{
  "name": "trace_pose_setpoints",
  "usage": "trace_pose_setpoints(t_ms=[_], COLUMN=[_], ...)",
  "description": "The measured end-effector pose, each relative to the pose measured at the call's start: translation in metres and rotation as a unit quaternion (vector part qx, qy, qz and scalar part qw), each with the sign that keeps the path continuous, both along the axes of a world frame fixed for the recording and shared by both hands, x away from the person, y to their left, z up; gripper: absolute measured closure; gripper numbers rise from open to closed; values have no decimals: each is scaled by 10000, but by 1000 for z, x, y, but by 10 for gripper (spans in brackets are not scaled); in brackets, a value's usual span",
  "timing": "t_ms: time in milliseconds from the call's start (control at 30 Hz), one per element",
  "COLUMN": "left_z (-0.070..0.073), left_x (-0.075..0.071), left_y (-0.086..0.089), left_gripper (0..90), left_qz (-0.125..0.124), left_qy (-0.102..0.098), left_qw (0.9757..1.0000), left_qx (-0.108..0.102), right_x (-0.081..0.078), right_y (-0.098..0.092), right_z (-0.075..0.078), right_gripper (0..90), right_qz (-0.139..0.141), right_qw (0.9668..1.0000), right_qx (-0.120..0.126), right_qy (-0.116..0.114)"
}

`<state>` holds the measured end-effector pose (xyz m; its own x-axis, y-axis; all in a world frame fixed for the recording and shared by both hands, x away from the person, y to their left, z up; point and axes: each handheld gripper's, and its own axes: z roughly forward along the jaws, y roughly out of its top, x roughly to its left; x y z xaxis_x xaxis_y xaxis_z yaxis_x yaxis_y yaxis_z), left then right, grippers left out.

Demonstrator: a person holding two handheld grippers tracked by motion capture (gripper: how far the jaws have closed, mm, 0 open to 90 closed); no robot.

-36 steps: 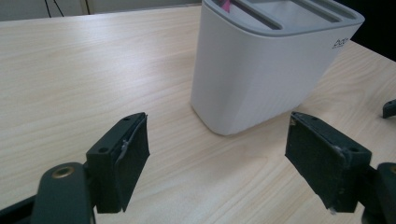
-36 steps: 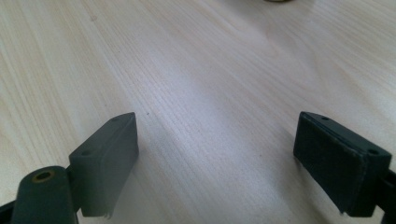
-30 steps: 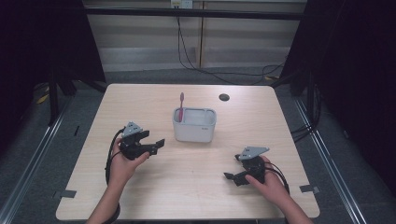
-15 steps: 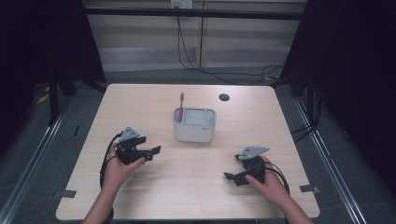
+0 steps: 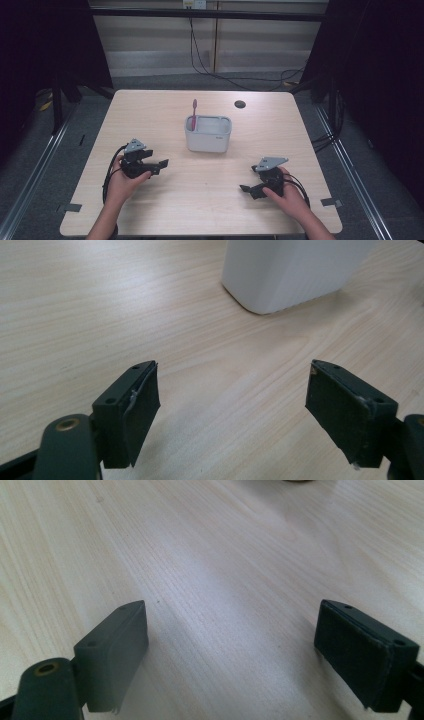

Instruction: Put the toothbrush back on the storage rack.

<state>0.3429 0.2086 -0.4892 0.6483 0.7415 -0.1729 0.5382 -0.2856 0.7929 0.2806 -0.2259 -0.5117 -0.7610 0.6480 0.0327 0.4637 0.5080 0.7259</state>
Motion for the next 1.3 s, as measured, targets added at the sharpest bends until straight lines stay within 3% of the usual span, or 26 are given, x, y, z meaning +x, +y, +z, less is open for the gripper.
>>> trace_pose_setpoints(t_ms=[533, 767, 1000, 1167, 1300], left_z=[-9, -13, -18, -19, -20], left_x=[-3, -3, -3, -5, -6], left_y=[4, 4, 5, 5, 2], left_gripper=[213, 213, 211, 199, 177], left_qz=[-7, -100, -81, -117, -269], left_qy=[133, 136, 176, 87, -65], left_qw=[9995, 9983, 9980, 9976, 9953], left_qx=[295, 549, 601, 679, 932], right_x=[0, 0, 0, 0, 0], right_y=[0, 0, 0, 0, 0], right_z=[0, 0, 0, 0, 0], right_gripper=[135, 135, 134, 135, 135], right_qz=[-1, -4, -3, -2, -7], right_qw=[10000, 10000, 10000, 10000, 10000], right_qx=[-2, -1, -3, -3, -1], right_qy=[0, 1, 0, -1, 3])
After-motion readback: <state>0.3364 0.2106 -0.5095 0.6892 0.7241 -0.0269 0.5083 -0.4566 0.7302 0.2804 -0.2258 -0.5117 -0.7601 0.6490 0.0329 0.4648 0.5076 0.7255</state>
